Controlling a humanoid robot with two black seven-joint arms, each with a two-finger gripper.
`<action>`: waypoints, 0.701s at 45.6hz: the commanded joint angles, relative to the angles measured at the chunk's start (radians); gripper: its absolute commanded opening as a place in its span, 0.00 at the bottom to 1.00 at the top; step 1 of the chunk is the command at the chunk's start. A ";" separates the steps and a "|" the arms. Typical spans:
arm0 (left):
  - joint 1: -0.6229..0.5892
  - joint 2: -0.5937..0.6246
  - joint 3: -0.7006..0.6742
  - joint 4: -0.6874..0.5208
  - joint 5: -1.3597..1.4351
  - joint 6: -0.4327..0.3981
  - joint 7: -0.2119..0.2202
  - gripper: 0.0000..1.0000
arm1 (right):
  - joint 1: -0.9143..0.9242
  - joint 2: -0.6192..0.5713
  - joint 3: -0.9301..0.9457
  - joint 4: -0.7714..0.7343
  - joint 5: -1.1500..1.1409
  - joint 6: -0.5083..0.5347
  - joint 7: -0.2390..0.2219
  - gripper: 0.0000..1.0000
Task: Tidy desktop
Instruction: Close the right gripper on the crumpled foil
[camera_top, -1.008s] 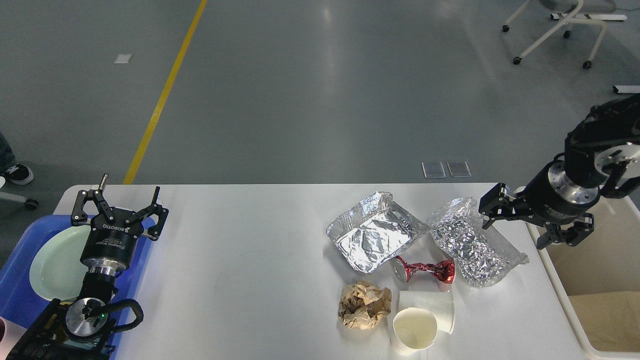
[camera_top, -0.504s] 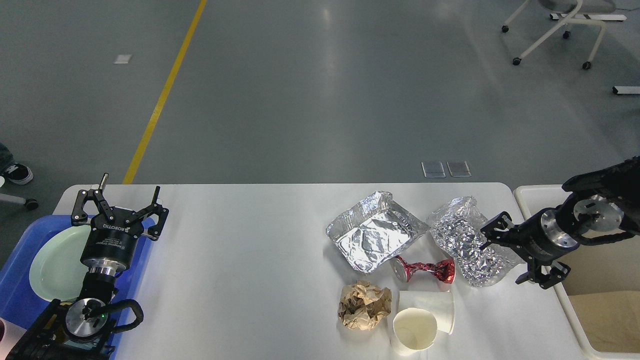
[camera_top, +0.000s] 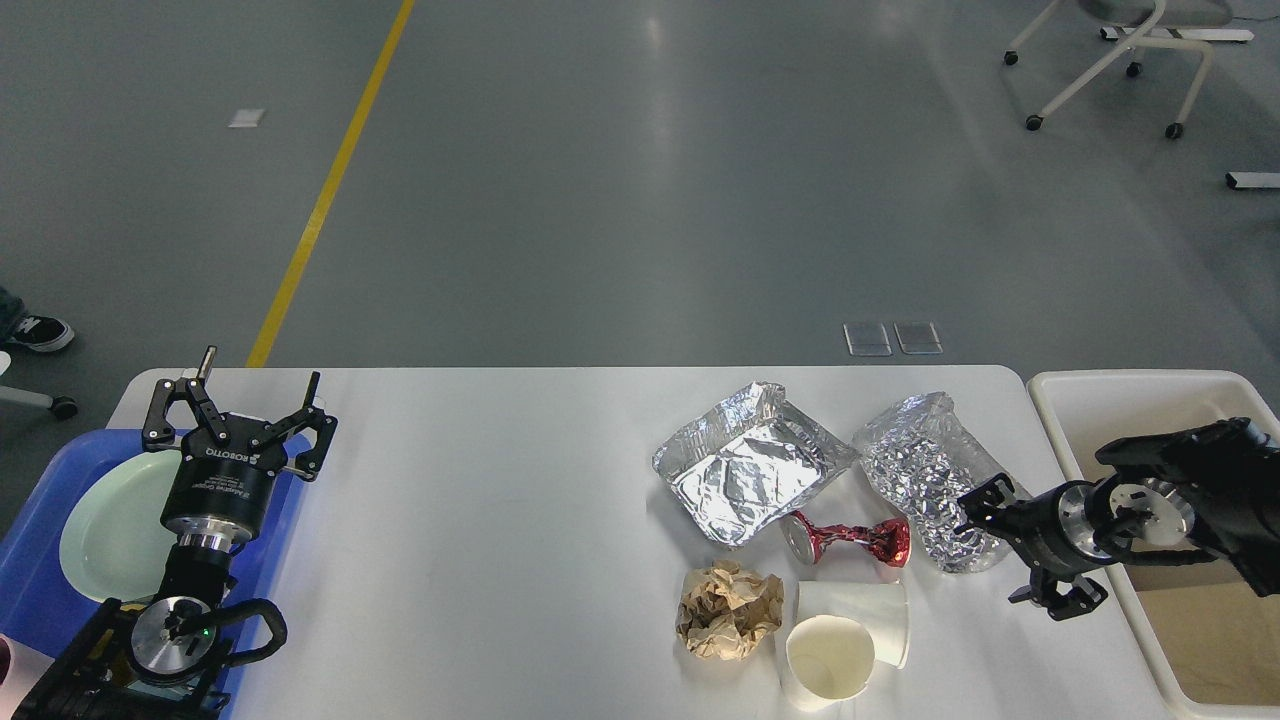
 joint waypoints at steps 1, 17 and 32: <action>0.000 0.000 0.000 0.001 0.000 0.000 0.000 0.96 | -0.024 0.000 0.014 -0.014 0.000 -0.047 0.000 0.72; 0.000 0.000 0.000 0.001 0.000 0.000 0.000 0.96 | -0.031 0.000 0.039 -0.008 0.004 -0.088 0.000 0.09; 0.000 0.000 0.000 0.001 0.000 0.000 0.000 0.96 | -0.039 -0.003 0.059 -0.006 0.008 -0.096 -0.002 0.00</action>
